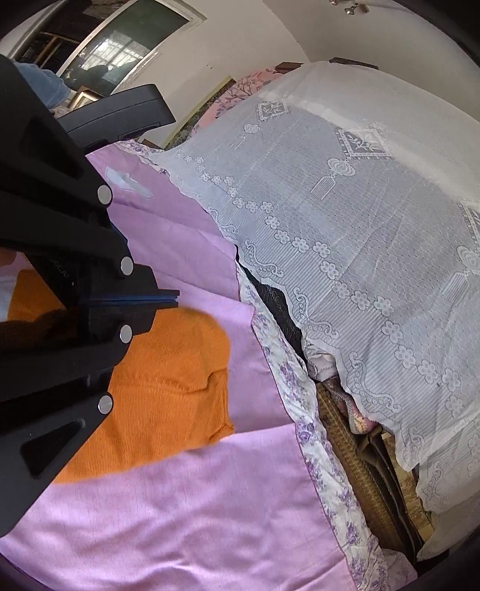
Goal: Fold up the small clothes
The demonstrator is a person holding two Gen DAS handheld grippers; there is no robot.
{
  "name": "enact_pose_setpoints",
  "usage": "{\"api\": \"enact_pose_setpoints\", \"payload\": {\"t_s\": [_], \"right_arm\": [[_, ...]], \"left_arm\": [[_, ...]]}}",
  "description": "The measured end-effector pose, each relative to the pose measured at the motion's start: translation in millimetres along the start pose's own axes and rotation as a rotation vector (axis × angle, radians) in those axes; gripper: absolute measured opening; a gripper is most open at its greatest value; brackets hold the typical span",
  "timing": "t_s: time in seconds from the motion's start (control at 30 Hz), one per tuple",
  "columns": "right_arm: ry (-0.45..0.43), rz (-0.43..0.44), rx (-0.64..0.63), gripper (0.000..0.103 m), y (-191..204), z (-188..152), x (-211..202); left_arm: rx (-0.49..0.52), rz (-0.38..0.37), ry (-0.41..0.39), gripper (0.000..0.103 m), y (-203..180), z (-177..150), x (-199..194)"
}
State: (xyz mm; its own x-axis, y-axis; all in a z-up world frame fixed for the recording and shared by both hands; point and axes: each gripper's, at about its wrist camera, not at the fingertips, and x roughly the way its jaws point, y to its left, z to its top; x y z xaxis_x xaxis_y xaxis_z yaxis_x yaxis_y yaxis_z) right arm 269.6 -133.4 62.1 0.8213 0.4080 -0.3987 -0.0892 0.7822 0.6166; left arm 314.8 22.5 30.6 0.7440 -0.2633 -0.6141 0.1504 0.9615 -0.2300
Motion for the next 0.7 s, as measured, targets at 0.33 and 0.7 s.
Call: {"api": "enact_pose_setpoints", "payload": {"t_s": [0.33,0.7], "right_arm": [[0.064,-0.015,-0.132,0.006,-10,-14,-21],[0.072,-0.155,-0.650,0.059,6,-81,-71]], "left_arm": [[-0.198,-0.280,0.174,0.098,27,-11,31],[-0.186,-0.401,0.298,0.098,3,-18,41]]}}
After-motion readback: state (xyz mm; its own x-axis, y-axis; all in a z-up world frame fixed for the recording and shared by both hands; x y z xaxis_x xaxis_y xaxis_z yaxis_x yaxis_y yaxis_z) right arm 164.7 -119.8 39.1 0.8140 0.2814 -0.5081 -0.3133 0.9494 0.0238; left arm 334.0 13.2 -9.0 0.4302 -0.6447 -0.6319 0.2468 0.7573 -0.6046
